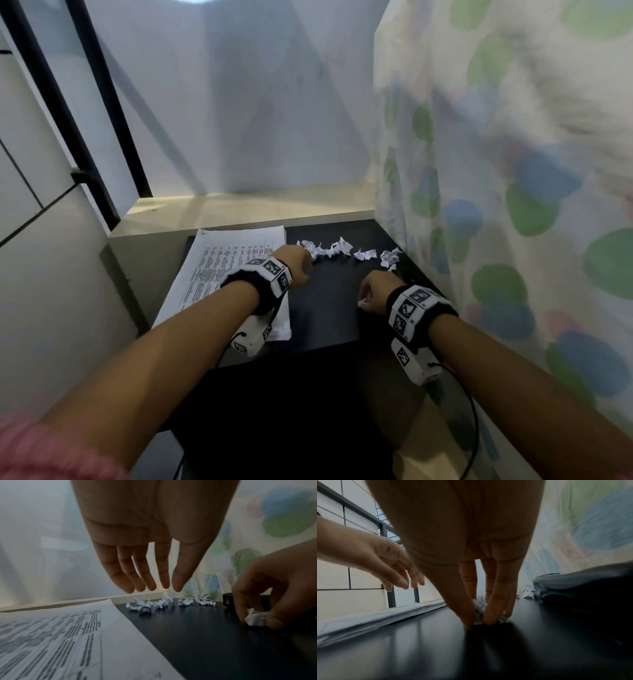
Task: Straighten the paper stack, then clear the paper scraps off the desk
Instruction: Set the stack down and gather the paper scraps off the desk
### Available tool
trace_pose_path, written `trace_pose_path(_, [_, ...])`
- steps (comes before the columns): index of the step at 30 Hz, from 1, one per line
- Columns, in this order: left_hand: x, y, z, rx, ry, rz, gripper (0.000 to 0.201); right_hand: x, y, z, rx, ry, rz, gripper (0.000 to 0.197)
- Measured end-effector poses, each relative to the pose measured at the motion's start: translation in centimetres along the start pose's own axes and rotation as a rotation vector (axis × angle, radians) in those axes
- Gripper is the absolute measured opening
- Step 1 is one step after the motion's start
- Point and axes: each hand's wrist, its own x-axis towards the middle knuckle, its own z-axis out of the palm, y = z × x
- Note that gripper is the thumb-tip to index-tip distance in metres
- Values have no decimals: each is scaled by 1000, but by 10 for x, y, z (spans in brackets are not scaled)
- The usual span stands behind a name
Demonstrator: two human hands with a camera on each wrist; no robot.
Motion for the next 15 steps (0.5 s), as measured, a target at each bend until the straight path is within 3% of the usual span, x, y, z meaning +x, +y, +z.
trace_pose_path(4, [30, 1, 0, 37, -32, -8, 32, 22, 6, -31, 124, 161, -29, 24])
trace_pose_path(7, [51, -5, 2, 54, -57, -84, 38, 46, 17, -54, 254, 242, 42, 30])
trace_pose_path(11, [76, -14, 11, 40, -69, -177, 61, 78, 39, -68, 236, 160, 181, 40])
trace_pose_path(15, [98, -15, 17, 30, -117, -180, 81, 98, 57, -64, 199, 74, 226, 39])
